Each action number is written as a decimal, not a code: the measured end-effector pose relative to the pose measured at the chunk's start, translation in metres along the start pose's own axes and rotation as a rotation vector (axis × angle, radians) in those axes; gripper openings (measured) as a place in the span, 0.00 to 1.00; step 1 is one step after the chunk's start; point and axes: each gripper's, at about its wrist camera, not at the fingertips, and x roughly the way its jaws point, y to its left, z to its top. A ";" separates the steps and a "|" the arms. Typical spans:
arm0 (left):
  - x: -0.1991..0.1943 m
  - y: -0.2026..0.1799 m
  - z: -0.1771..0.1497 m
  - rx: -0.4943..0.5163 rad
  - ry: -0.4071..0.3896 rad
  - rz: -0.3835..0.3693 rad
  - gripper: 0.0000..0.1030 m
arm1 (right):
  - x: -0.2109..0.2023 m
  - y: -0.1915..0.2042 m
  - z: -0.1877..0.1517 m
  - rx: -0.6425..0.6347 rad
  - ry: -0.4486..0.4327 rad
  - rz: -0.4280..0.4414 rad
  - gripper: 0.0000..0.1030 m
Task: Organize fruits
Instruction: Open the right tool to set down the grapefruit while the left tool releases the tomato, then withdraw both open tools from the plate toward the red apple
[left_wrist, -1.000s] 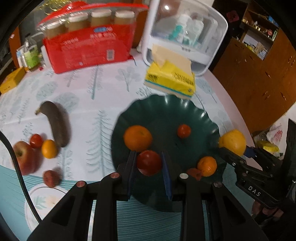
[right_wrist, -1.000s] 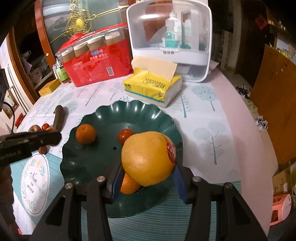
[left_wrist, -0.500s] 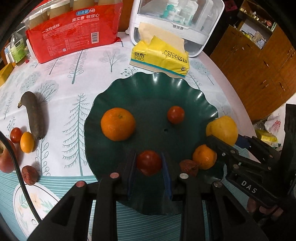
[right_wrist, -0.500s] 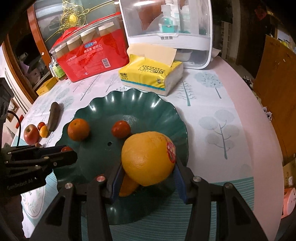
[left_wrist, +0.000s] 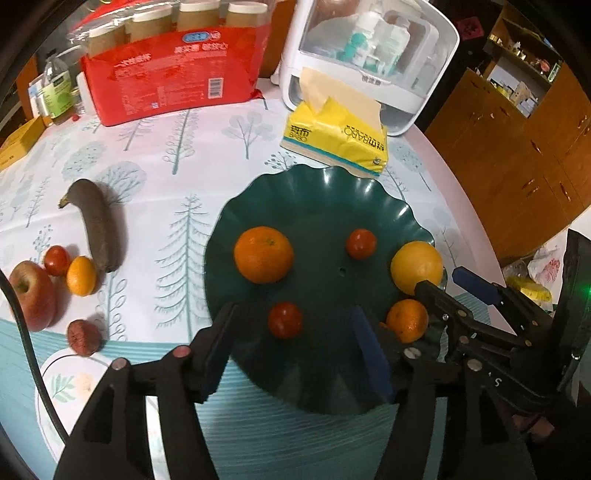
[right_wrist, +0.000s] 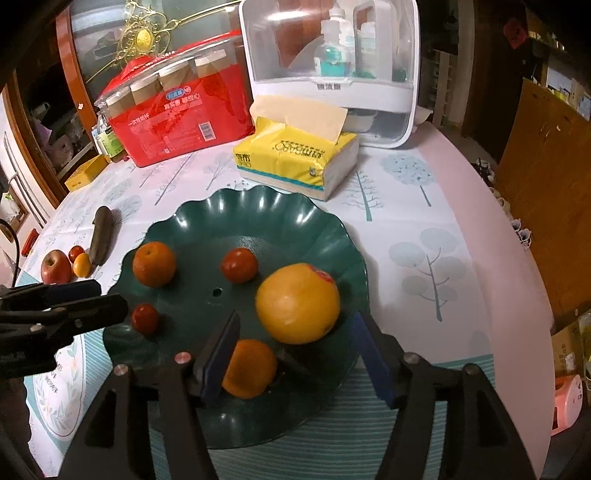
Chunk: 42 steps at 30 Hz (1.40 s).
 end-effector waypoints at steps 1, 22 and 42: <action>-0.003 0.002 -0.001 -0.005 -0.002 0.002 0.67 | -0.003 0.001 0.000 0.000 -0.003 0.000 0.63; -0.061 0.089 -0.088 -0.193 0.024 0.103 0.73 | -0.040 0.051 -0.041 0.073 0.066 0.047 0.63; -0.115 0.196 -0.100 -0.186 0.113 0.194 0.83 | -0.025 0.157 -0.056 0.138 0.171 0.133 0.63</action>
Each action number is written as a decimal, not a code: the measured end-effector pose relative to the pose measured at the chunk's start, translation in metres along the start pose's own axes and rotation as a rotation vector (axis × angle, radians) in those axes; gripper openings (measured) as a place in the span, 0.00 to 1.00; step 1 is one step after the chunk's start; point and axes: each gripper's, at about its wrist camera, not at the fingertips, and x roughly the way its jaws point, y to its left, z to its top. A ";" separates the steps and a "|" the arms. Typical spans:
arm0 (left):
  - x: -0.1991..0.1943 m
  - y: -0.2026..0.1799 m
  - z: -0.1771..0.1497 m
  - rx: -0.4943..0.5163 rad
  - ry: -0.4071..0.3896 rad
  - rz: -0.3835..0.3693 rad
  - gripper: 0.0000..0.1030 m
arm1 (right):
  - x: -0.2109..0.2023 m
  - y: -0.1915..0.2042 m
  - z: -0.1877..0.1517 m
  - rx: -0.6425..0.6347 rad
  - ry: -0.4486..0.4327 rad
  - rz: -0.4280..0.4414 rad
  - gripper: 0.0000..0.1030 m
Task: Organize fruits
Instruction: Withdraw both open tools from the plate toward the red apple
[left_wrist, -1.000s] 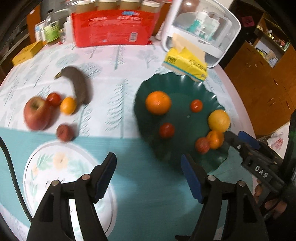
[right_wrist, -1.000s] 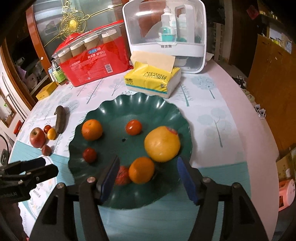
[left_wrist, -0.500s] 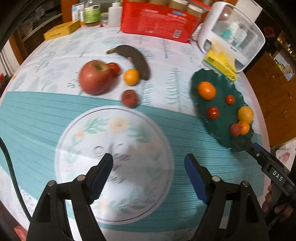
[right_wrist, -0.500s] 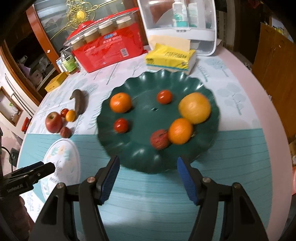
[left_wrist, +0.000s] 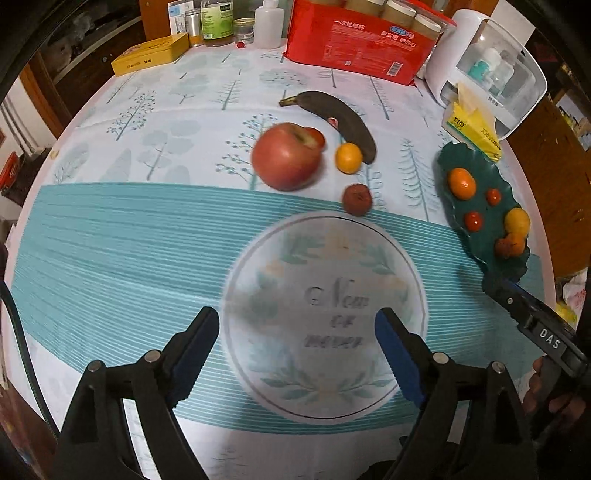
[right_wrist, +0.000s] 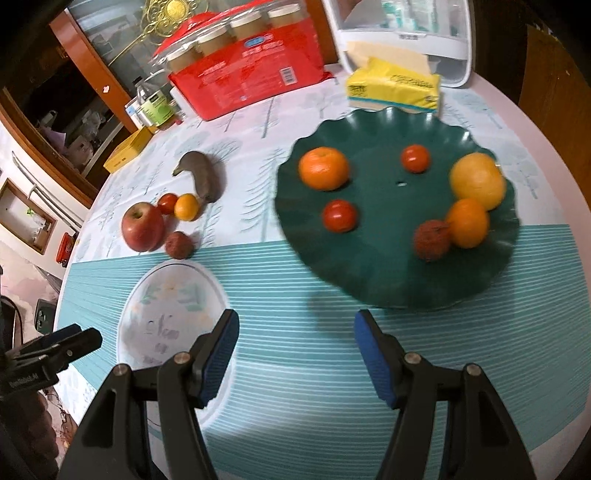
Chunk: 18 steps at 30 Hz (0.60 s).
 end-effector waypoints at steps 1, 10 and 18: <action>-0.002 0.005 0.004 0.013 0.005 0.003 0.83 | 0.001 0.004 0.000 0.000 0.001 0.001 0.63; -0.007 0.026 0.043 0.136 0.025 0.037 0.85 | 0.026 0.048 0.001 0.007 0.012 0.005 0.63; 0.004 0.023 0.081 0.290 0.041 0.080 0.87 | 0.045 0.079 0.010 -0.008 -0.020 -0.011 0.63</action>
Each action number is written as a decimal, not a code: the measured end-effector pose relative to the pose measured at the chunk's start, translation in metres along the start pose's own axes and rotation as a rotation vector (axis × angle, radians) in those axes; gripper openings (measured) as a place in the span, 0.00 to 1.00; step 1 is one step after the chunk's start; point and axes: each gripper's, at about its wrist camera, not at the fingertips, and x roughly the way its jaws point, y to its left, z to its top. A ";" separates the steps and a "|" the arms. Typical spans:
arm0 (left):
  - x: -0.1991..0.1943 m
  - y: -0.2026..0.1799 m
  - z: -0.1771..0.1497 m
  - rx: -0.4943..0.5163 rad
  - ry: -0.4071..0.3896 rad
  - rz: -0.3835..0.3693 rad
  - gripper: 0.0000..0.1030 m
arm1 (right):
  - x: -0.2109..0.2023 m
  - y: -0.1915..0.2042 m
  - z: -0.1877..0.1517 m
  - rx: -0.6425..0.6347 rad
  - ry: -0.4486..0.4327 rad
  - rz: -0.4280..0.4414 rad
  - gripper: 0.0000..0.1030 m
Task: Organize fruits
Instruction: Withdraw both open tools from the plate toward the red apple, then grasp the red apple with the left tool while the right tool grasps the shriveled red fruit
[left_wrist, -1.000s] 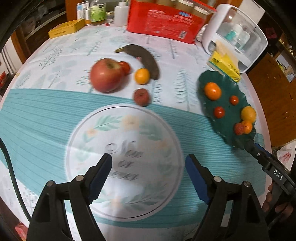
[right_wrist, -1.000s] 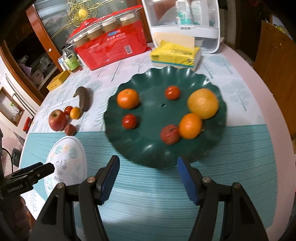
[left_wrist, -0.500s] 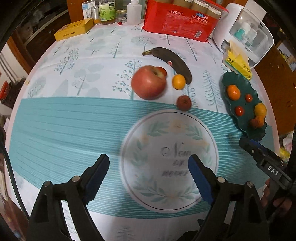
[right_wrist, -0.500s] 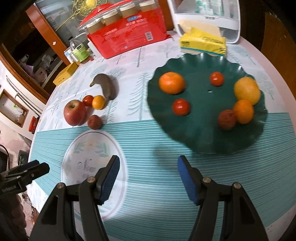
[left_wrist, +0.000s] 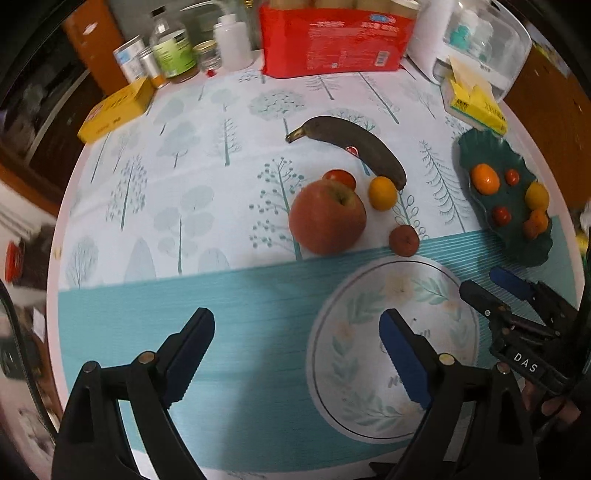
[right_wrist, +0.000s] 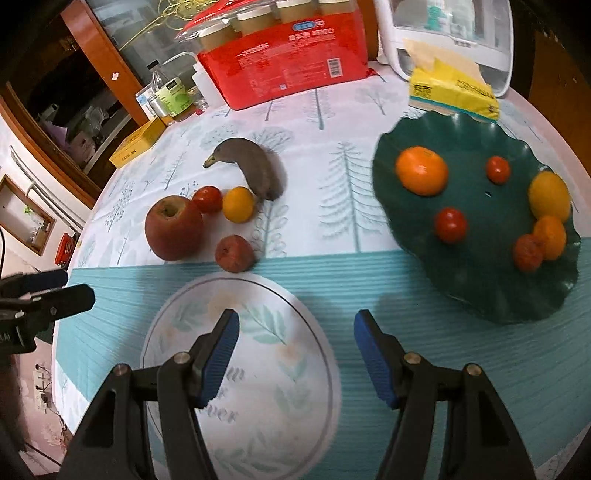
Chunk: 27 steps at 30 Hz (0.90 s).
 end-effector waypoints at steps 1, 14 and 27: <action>0.002 -0.001 0.004 0.017 0.000 0.004 0.87 | 0.001 0.003 0.001 -0.002 -0.004 -0.003 0.63; 0.033 -0.017 0.058 0.208 0.003 -0.002 0.88 | 0.029 0.046 0.008 -0.154 -0.062 -0.037 0.63; 0.077 -0.031 0.075 0.245 0.056 -0.006 0.88 | 0.044 0.062 0.009 -0.307 -0.150 -0.038 0.63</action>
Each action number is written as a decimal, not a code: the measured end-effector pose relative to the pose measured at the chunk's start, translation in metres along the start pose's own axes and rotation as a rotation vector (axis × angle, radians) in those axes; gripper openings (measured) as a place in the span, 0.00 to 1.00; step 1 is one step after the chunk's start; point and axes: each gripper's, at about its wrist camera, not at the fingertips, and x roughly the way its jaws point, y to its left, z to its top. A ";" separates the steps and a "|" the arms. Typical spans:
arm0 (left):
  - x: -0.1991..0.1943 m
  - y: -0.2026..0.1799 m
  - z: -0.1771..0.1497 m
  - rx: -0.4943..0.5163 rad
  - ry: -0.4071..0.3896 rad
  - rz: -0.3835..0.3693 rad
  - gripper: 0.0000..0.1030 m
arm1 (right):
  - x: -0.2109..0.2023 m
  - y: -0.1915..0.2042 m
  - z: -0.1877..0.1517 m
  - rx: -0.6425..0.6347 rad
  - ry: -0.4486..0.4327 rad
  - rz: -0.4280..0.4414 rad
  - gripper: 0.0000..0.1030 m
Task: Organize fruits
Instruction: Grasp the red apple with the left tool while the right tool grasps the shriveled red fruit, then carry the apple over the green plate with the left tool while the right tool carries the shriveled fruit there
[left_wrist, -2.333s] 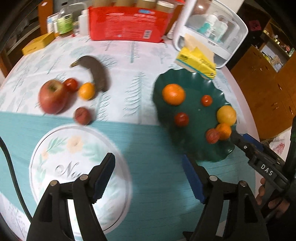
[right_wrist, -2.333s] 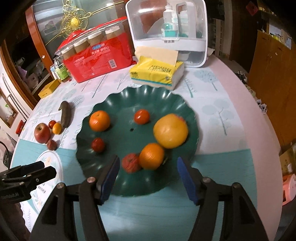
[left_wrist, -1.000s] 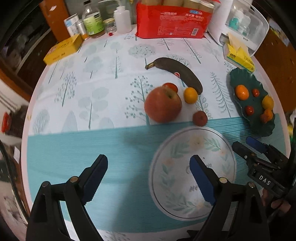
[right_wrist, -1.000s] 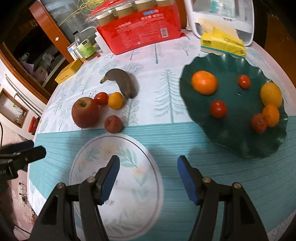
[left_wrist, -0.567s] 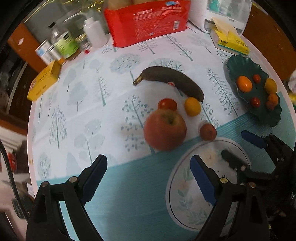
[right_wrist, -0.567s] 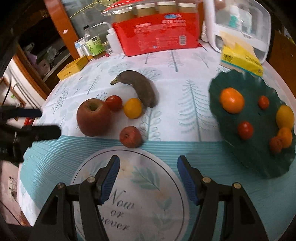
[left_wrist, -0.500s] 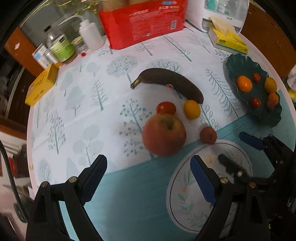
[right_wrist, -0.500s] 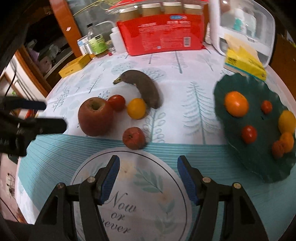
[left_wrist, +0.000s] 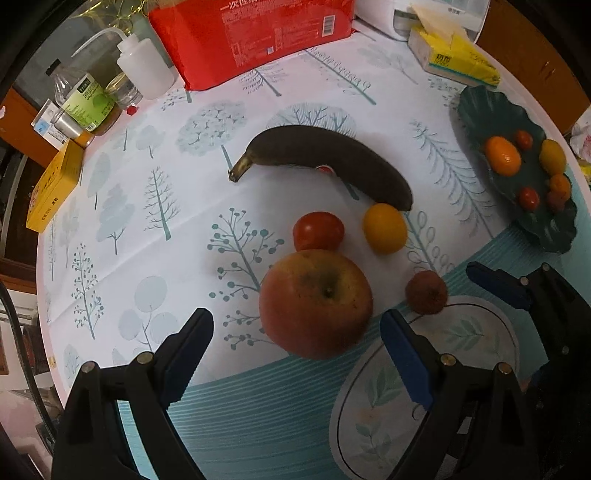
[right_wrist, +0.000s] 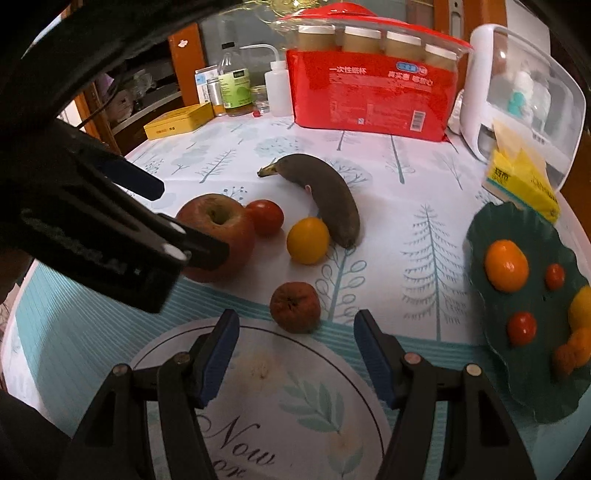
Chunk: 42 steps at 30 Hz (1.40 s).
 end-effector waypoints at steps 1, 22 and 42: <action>0.003 0.001 0.000 -0.004 0.004 -0.006 0.88 | 0.002 0.000 0.000 -0.001 -0.005 -0.002 0.63; 0.030 0.004 0.011 -0.019 -0.011 -0.087 0.68 | 0.017 0.003 -0.003 -0.038 -0.020 0.026 0.31; 0.005 0.003 -0.022 -0.064 -0.113 -0.107 0.67 | -0.008 -0.002 -0.011 0.049 -0.039 0.023 0.31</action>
